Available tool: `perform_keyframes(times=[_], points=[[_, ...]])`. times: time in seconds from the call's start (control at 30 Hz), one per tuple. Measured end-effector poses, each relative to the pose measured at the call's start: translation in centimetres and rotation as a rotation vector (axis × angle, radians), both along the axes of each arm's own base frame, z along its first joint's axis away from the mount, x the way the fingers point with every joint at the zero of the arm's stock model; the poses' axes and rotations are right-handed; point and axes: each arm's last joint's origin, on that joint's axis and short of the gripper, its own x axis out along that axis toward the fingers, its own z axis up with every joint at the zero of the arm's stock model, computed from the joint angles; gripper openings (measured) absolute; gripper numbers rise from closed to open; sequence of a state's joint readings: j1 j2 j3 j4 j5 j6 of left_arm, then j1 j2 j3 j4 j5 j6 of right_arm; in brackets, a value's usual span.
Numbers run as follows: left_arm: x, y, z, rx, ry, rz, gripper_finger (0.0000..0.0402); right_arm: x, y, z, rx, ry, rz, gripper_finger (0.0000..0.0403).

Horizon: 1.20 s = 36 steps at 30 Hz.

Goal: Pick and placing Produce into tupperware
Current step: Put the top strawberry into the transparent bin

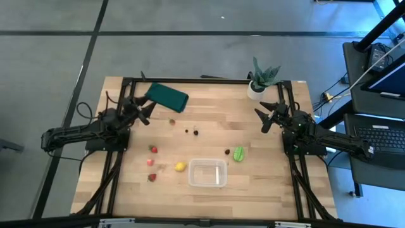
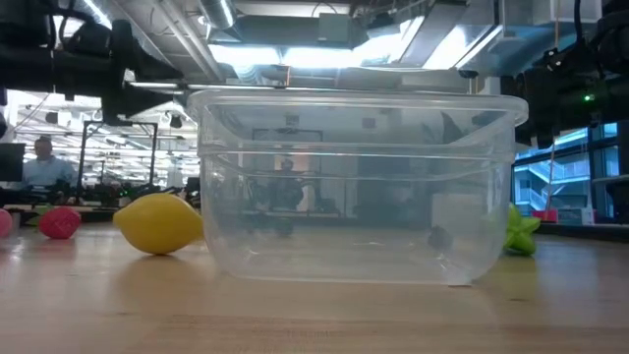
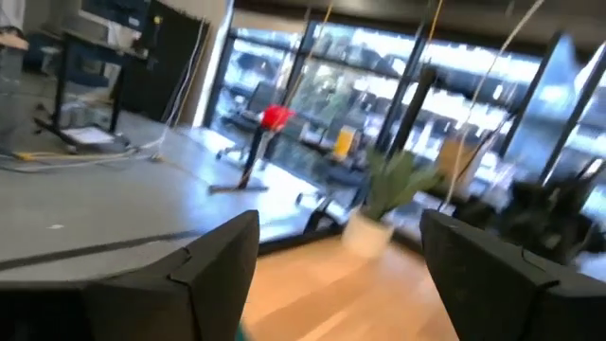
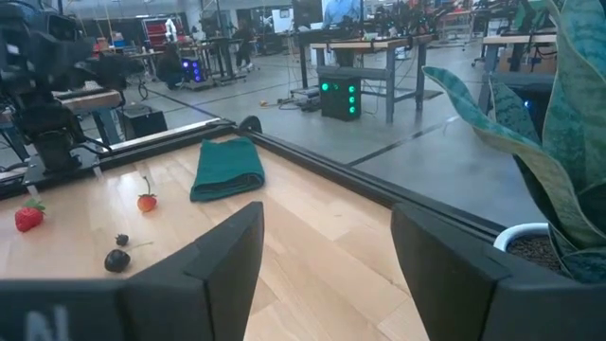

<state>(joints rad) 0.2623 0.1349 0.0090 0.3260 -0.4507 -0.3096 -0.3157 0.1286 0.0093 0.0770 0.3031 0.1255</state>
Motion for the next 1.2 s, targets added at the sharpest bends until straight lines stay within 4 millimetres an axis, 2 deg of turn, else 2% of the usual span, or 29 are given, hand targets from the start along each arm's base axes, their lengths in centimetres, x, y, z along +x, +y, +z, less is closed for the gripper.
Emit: perform_keyframes(times=[0.17, 0.27, 0.43, 0.67, 0.77, 0.97, 1.07, 1.2], points=[[0.1, -0.1, 0.4, 0.017, -0.009, -0.057, 0.0272, 0.0, 0.0, 0.0, -0.001, 0.0, 0.0, 0.0234], [0.3, -0.2, 1.5, 0.046, 0.032, -0.106, 0.0262, 0.0, 0.0, 0.0, -0.002, 0.001, 0.0, 0.0234], [1.2, -0.1, 5.2, 0.106, 0.218, -0.137, 0.025, 0.0, 0.0, 0.0, -0.013, 0.009, 0.001, 0.0234], [5.0, 0.8, 8.9, 0.163, 0.585, -0.192, 0.0248, 0.0, 0.0, 0.0, -0.024, 0.017, 0.001, 0.0234], [7.0, 1.3, 9.1, 0.137, 0.747, -0.244, 0.0247, 0.0, 0.0, 0.0, -0.025, 0.017, 0.001, 0.0234], [10.1, 2.3, 8.0, 0.014, 1.111, -0.349, 0.0247, 0.0, 0.0, 0.0, -0.024, 0.017, 0.001, 0.0234], [11.5, 2.9, 7.7, -0.062, 1.233, -0.42, 0.0247, 0.0, 0.0, 0.0, -0.024, 0.017, 0.002, 0.0234], [13.5, 3.6, 7.9, -0.049, 1.381, -0.527, 0.0247, 0.0, 0.0, 0.0, -0.024, 0.017, 0.001, 0.0234]])
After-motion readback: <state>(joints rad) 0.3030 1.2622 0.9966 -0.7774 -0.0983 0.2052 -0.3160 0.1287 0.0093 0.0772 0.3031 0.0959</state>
